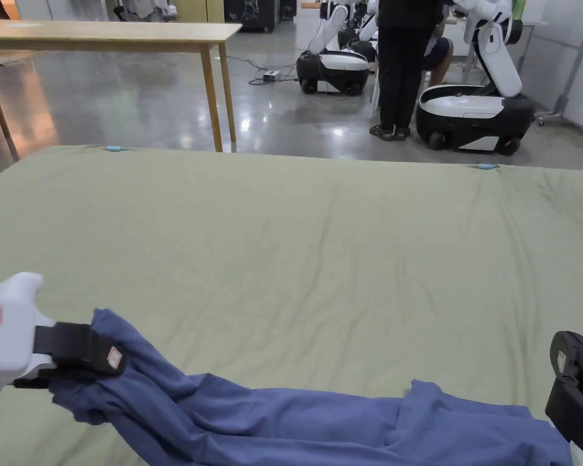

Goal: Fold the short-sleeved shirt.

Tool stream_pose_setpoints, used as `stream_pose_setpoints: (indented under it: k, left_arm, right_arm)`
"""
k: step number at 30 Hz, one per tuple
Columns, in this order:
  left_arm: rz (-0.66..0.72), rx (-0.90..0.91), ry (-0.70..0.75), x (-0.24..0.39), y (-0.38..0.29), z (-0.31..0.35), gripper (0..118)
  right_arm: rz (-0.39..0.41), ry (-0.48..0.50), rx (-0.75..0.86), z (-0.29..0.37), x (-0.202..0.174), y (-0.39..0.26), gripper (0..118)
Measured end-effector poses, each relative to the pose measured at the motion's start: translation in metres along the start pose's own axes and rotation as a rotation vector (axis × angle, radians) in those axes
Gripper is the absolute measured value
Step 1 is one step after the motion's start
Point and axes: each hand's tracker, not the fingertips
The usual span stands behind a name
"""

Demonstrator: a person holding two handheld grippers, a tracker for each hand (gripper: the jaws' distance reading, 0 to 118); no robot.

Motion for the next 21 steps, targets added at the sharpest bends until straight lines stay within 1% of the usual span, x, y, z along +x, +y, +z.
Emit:
stream_pose_setpoints:
  k: [2, 6, 10, 11, 13, 14, 15, 16, 17, 18, 19, 21]
  left_arm:
    - [-0.043, -0.014, 0.017, 0.032, 0.002, -0.009, 8]
    - [-0.122, -0.075, 0.006, 0.084, -0.002, -0.040, 8]
    - [-0.189, -0.116, 0.032, 0.130, -0.016, -0.091, 8]
    - [-0.170, -0.160, 0.005, 0.141, -0.023, -0.107, 8]
    - [-0.206, -0.198, -0.013, 0.156, -0.033, -0.139, 8]
    - [-0.202, -0.215, -0.017, 0.164, -0.040, -0.155, 10]
    - [-0.196, -0.232, -0.028, 0.169, -0.046, -0.169, 35]
    - [-0.197, -0.247, -0.036, 0.175, -0.054, -0.183, 79]
    - [-0.208, -0.291, -0.039, 0.179, -0.063, -0.199, 117]
    - [-0.214, -0.323, -0.050, 0.181, -0.070, -0.211, 113]
    - [-0.215, -0.295, -0.049, 0.182, -0.073, -0.216, 108]
    - [-0.215, -0.291, -0.066, 0.186, -0.078, -0.214, 107]
  right_arm:
    - [0.000, -0.005, 0.004, 0.002, 0.003, 0.000, 2]
    - [-0.014, -0.013, 0.000, 0.004, 0.009, -0.003, 2]
    - [-0.033, -0.019, -0.008, 0.006, 0.016, -0.007, 2]
    - [-0.036, -0.023, -0.011, 0.006, 0.018, -0.009, 2]
    - [-0.041, -0.029, -0.017, 0.007, 0.022, -0.011, 2]
    - [-0.044, -0.035, -0.022, 0.008, 0.024, -0.012, 2]
    - [-0.047, -0.039, -0.027, 0.008, 0.027, -0.013, 2]
    - [-0.051, -0.043, -0.029, 0.009, 0.030, -0.014, 2]
    - [-0.056, -0.051, -0.033, 0.009, 0.032, -0.014, 2]
    - [-0.059, -0.055, -0.037, 0.010, 0.035, -0.014, 2]
    - [-0.061, -0.060, -0.040, 0.011, 0.038, -0.015, 2]
    - [-0.059, -0.072, -0.043, 0.013, 0.043, -0.016, 2]
